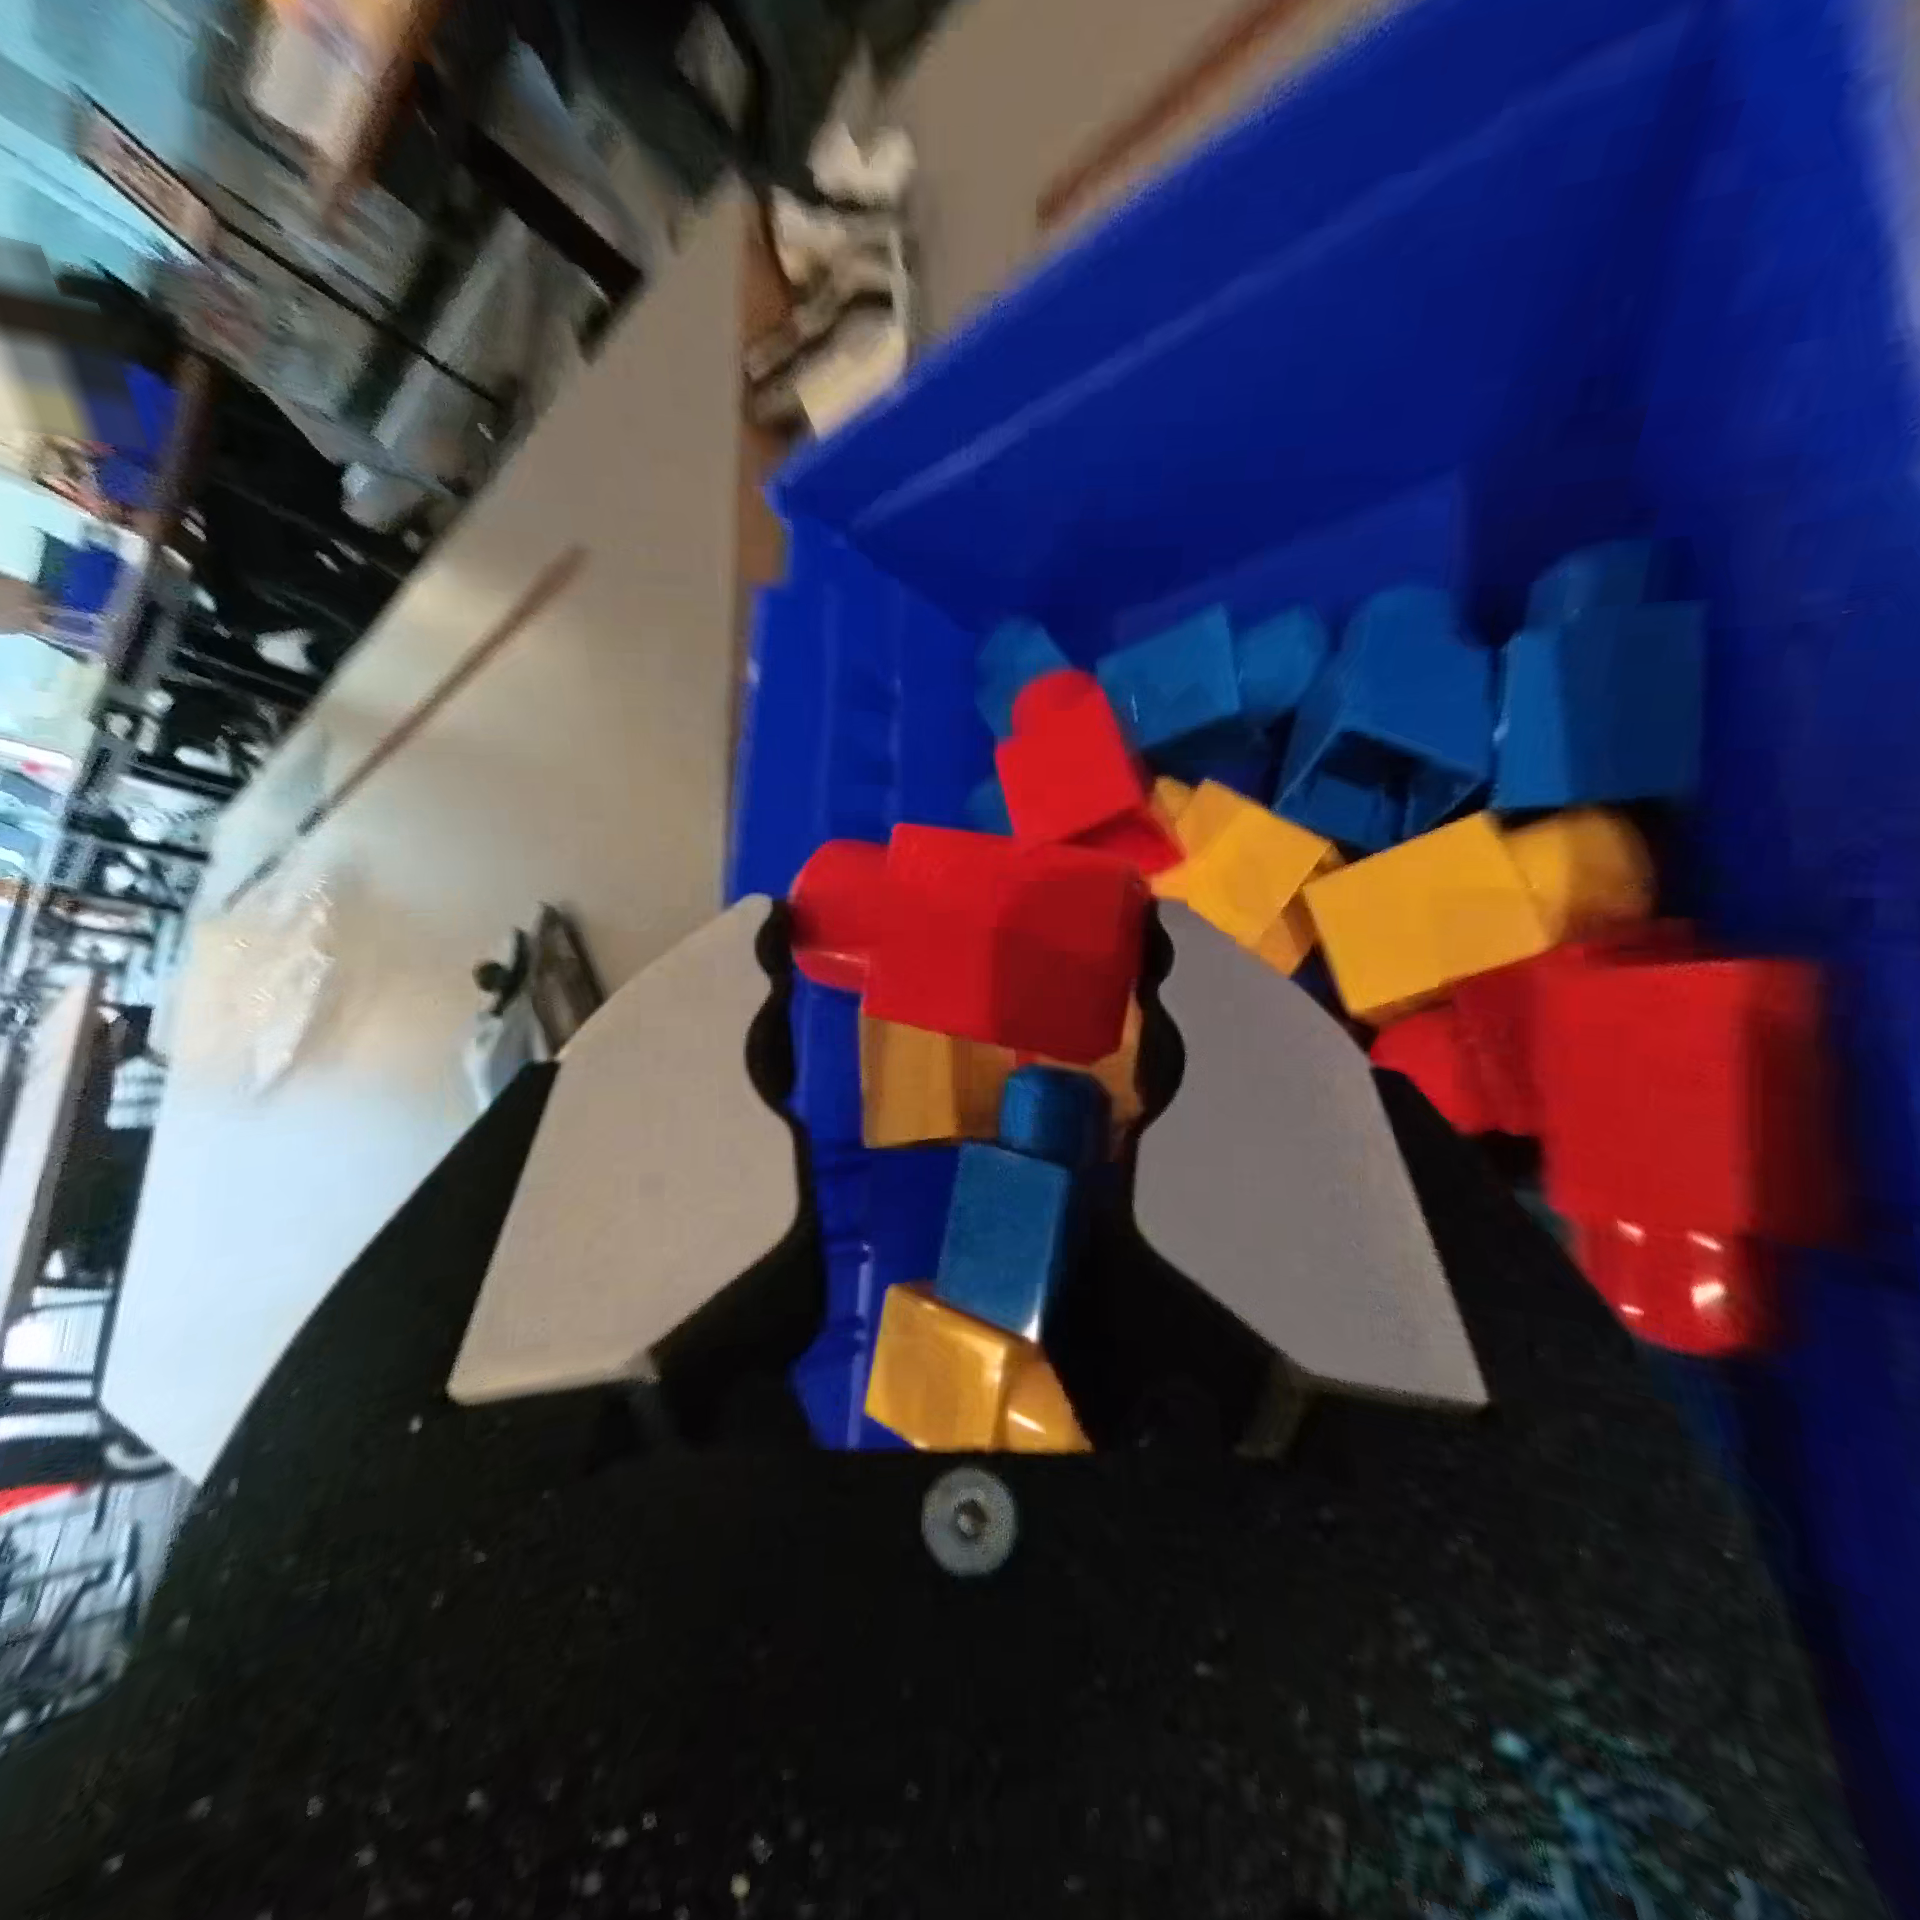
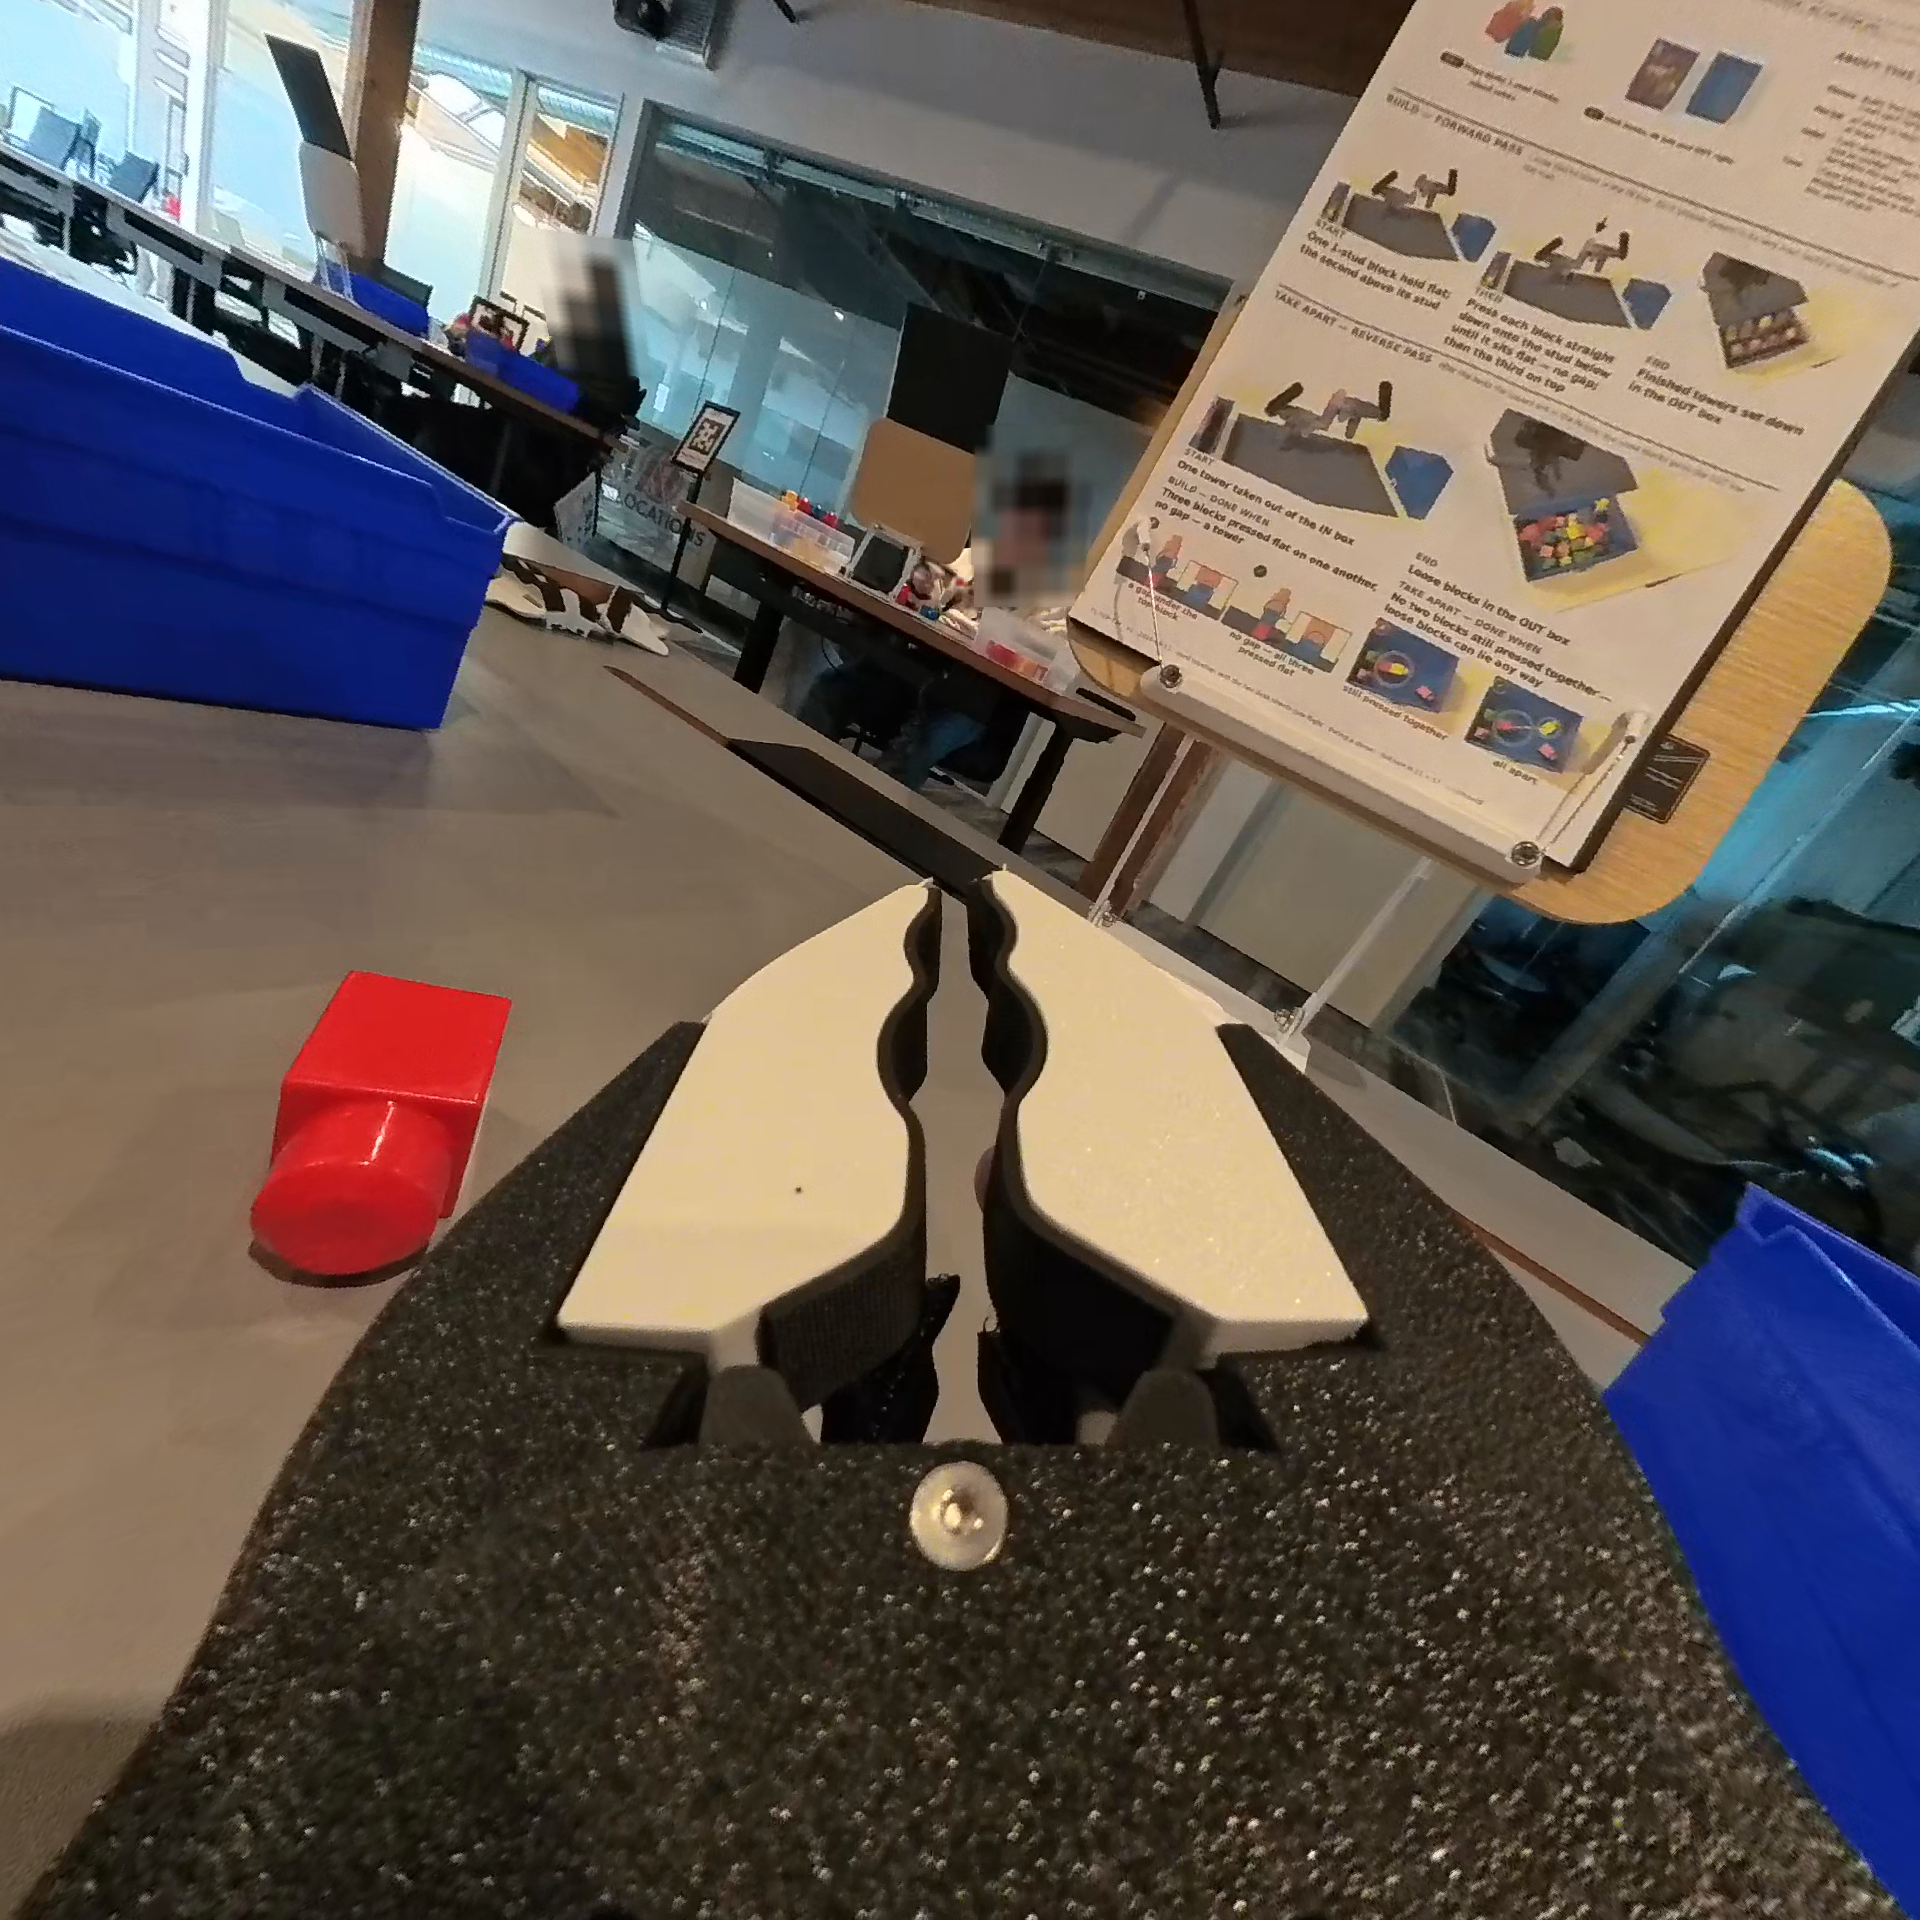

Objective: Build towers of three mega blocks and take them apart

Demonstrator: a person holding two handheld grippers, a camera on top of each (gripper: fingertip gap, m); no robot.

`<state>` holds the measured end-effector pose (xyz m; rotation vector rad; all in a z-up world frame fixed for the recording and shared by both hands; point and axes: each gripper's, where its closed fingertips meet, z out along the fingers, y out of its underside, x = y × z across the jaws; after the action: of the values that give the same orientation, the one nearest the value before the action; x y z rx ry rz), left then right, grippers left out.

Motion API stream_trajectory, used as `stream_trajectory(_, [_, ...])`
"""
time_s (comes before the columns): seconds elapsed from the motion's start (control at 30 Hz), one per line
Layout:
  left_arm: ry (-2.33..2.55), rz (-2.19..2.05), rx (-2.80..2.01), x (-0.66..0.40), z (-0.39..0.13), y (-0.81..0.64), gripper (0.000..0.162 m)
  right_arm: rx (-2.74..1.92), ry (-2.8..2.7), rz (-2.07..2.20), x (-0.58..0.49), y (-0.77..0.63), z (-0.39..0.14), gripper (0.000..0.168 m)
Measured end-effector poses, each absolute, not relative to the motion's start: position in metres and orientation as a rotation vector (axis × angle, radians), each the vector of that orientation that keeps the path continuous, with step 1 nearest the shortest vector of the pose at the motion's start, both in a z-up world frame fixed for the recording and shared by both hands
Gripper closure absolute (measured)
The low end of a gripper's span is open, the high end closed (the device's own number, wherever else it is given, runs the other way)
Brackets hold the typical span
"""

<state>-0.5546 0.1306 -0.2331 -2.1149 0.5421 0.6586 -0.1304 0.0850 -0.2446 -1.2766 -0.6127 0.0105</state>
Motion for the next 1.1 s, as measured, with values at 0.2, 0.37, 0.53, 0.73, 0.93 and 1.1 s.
stream_trajectory(0.2, [0.805,0.213,-1.826,-0.412,-0.176,0.081,0.099,-1.28,-0.538,0.035,-0.121,0.088,-0.24,0.163])
stream_trajectory(0.37, [1.133,-0.127,-1.818,-0.287,-0.245,0.039,0.098,-1.279,-0.54,0.036,-0.121,0.088,-0.24,0.163])
stream_trajectory(0.53, [1.242,0.109,-1.754,-0.257,-0.292,0.043,0.098,-1.274,-0.566,0.024,-0.125,0.087,-0.241,0.163])
stream_trajectory(0.73, [1.261,-0.063,-1.884,-0.245,-0.318,0.035,0.082,-1.277,-0.572,0.023,-0.126,0.088,-0.241,0.163])
stream_trajectory(0.93, [0.957,-0.041,-1.732,-0.281,-0.242,0.048,0.064,-1.275,-0.579,0.018,-0.127,0.089,-0.241,0.163])
stream_trajectory(1.1, [0.567,0.267,-1.702,-0.405,-0.162,0.089,0.081,-1.276,-0.579,0.018,-0.127,0.09,-0.241,0.163])
